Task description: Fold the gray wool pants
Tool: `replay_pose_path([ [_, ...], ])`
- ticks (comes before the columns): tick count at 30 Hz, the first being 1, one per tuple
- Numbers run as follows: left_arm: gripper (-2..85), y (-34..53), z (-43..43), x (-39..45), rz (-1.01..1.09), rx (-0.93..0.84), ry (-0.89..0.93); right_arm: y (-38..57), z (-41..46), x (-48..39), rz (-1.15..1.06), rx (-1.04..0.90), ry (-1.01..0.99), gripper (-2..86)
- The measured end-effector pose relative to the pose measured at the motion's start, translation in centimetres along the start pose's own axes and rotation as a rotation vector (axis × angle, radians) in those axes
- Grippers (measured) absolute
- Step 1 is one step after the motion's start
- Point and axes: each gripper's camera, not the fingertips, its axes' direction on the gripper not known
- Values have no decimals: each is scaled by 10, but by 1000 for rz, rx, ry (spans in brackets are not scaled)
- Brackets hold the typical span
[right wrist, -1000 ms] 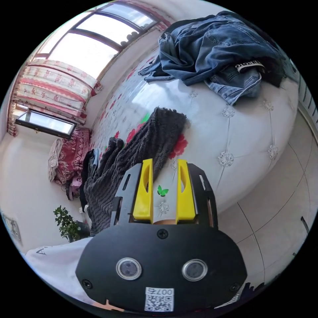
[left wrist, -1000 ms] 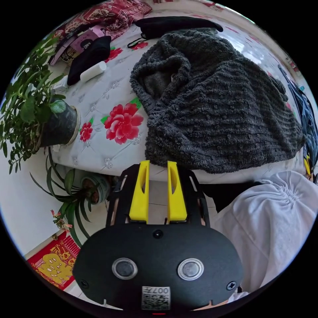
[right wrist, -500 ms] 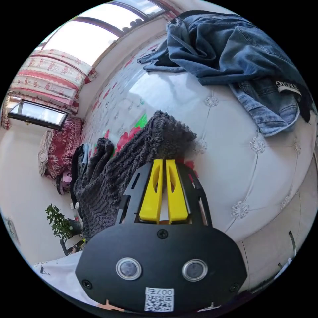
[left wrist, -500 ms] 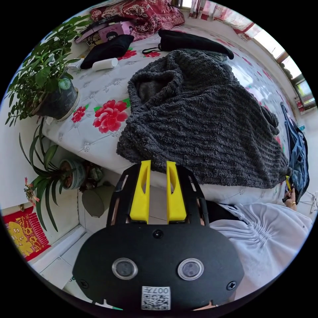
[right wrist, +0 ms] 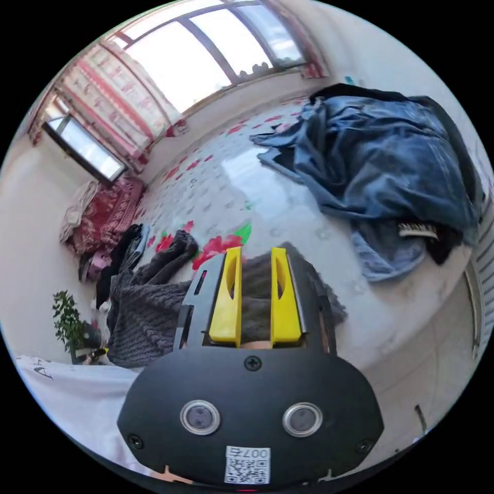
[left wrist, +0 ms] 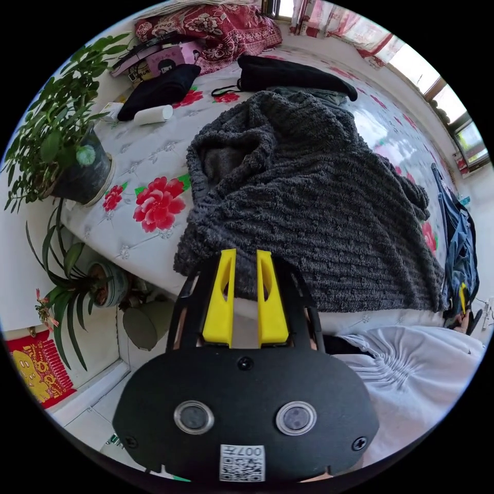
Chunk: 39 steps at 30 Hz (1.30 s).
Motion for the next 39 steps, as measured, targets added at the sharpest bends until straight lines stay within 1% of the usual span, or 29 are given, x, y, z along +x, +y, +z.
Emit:
replay_pose_path([
  [2,76,-20,3,6,18,7,10,-29,44,-36,-83,-74,-94,69],
  [4,79,-45,1,11,31,36,27,-54,90,-71,-151,-145,-128,76],
  [6,82,-65,-1,14,40,58,36,-83,149,-105,-186,-237,-109,84],
  [8,85,-85,-4,14,47,81,28,-101,187,-121,-189,-291,-107,90],
  [13,108,-148,6,11,60,124,-34,-127,279,-142,-168,-455,-41,85],
  [15,113,-169,25,7,51,92,-69,-133,311,-148,-175,-577,8,63],
  [16,114,-183,44,4,40,41,-99,-137,314,-151,-186,-597,15,55],
  [17,113,-189,56,1,36,5,-111,-149,313,-159,-233,-619,-6,42],
  [18,102,-198,81,-4,29,-77,-127,-167,299,-168,-269,-595,-57,31],
  [19,81,-198,82,-11,63,-27,-52,-178,288,-172,-286,-569,-89,26],
  [20,68,-199,81,-17,37,-11,-51,-203,256,-182,-325,-497,-154,20],
  [21,40,-204,83,-26,30,-50,-10,-228,213,-193,-378,-384,-218,15],
  [22,21,-205,76,-34,24,-55,1,-240,187,-198,-410,-315,-241,13],
  [23,12,-203,69,-37,35,-34,-2,-257,133,-206,-478,-177,-275,11],
  [24,5,-196,50,-44,54,30,-1,-268,80,-210,-539,-40,-278,11],
  [25,1,-187,27,-52,59,100,11,-271,56,-211,-564,22,-265,10],
  [26,-1,-183,15,-56,59,137,16,-275,16,-208,-597,126,-210,12],
  [27,-2,-173,-10,-63,62,210,20,-277,-13,-201,-611,199,-147,13],
  [28,-3,-168,-29,-69,71,263,38,-278,-22,-196,-608,228,-118,14],
  [29,-3,-168,-36,-72,75,284,55,-282,-32,-183,-574,263,-59,17],
  [31,2,-177,-48,-78,38,337,130,-293,-26,-156,-466,270,27,23],
  [33,12,-194,-40,-78,-4,337,162,-302,11,-111,-295,209,111,34],
  [34,24,-205,-26,-77,-51,308,178,-303,23,-99,-241,169,132,37],
  [36,46,-215,-2,-77,-121,228,187,-285,63,-52,-59,28,211,49],
  [37,59,-214,10,-79,-152,191,182,-275,69,-43,-31,5,223,50],
  [39,69,-200,15,-83,-173,187,174,-226,79,-17,3,-45,197,55],
])
